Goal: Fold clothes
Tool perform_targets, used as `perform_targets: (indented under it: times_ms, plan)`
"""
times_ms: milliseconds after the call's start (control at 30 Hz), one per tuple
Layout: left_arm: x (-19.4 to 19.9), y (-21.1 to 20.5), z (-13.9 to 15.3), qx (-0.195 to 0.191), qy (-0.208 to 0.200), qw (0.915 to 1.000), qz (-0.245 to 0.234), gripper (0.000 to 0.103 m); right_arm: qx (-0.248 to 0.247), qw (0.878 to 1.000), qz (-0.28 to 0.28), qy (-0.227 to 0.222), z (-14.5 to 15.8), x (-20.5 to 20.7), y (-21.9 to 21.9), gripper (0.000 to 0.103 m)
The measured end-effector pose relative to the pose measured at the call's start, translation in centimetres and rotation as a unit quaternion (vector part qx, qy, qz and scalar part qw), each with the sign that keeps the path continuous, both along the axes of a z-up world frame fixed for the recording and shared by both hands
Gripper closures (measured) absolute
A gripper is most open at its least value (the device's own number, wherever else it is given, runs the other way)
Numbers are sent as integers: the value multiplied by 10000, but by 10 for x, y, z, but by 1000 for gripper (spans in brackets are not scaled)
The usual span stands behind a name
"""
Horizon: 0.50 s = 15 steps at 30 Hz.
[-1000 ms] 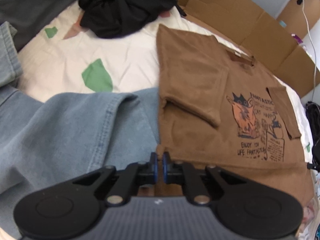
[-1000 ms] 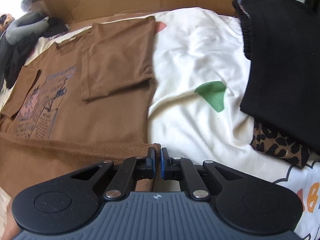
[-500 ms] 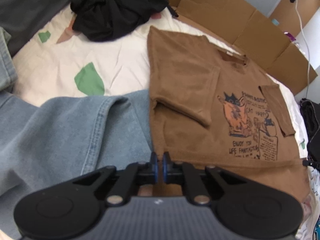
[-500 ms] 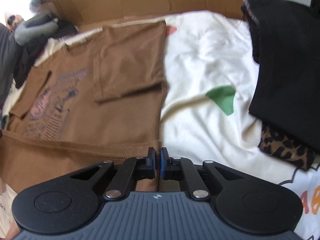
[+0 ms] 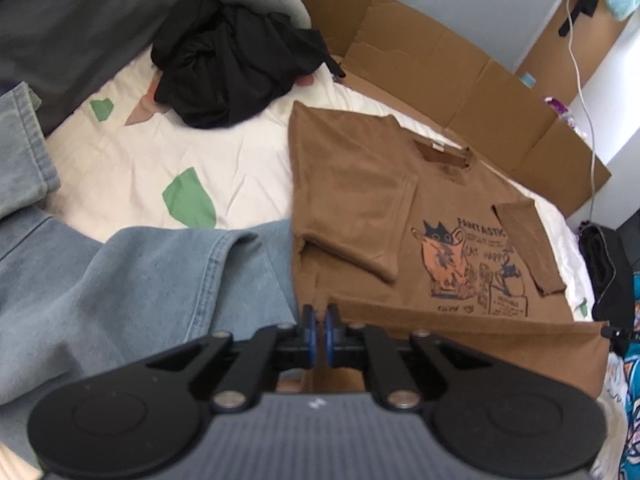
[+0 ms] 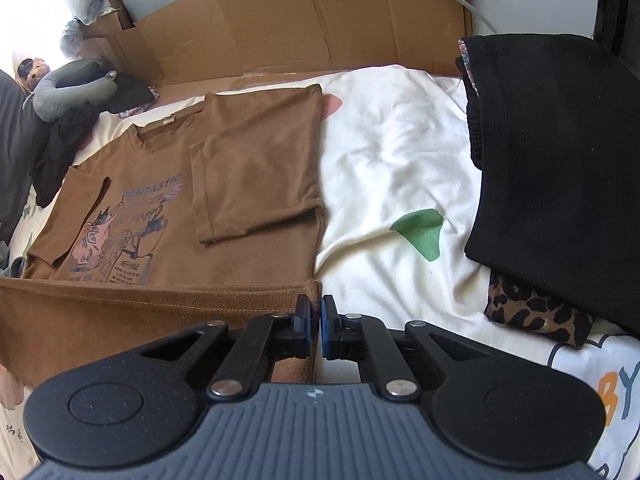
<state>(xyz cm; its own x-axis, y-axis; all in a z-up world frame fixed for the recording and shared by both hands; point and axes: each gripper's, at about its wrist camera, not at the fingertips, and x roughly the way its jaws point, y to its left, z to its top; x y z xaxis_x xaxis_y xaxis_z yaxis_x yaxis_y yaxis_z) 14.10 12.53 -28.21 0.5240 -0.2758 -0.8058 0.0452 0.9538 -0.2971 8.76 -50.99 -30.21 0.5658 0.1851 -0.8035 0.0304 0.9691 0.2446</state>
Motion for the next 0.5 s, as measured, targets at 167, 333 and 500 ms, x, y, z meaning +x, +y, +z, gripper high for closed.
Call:
perform_targets:
  times_ms: [167,333,500]
  plan:
    - [19,-4,-18,153,173,9997,42,98,-42,9999,-15,135,-17,16,4,100]
    - [34,-5,-48,163,651,9975,200,96,-53,9988,-62,480,-45,35,7,99]
    - [34,-6,-51,81,626,9979,133,81,103,9990,-93,432,-45,32,7,90]
